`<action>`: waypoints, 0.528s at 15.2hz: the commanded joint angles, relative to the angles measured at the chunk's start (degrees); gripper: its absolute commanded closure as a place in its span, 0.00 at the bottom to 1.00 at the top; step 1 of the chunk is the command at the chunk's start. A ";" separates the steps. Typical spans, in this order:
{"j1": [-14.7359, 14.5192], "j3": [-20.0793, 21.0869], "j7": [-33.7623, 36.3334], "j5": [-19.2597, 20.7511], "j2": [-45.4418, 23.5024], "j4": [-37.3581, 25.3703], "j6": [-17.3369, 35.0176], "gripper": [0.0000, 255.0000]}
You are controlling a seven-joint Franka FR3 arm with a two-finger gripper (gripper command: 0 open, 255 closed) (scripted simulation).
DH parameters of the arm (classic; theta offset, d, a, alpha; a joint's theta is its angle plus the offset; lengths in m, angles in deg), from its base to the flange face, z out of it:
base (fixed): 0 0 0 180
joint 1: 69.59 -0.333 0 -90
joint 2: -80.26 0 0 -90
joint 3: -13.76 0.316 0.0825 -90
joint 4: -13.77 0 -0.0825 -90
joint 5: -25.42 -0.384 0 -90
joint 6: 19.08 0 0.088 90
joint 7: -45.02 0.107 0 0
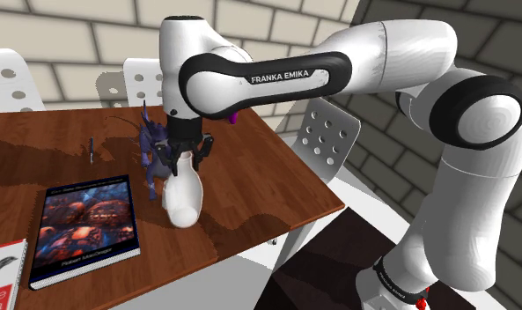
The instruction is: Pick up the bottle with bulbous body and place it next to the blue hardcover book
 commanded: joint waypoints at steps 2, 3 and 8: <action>0.05 -0.02 0.00 0.02 0.00 0.78 0.84 1.00; 0.05 -0.02 0.00 0.02 0.00 0.78 0.84 1.00; 0.05 -0.02 0.00 0.03 -0.01 0.77 0.84 0.00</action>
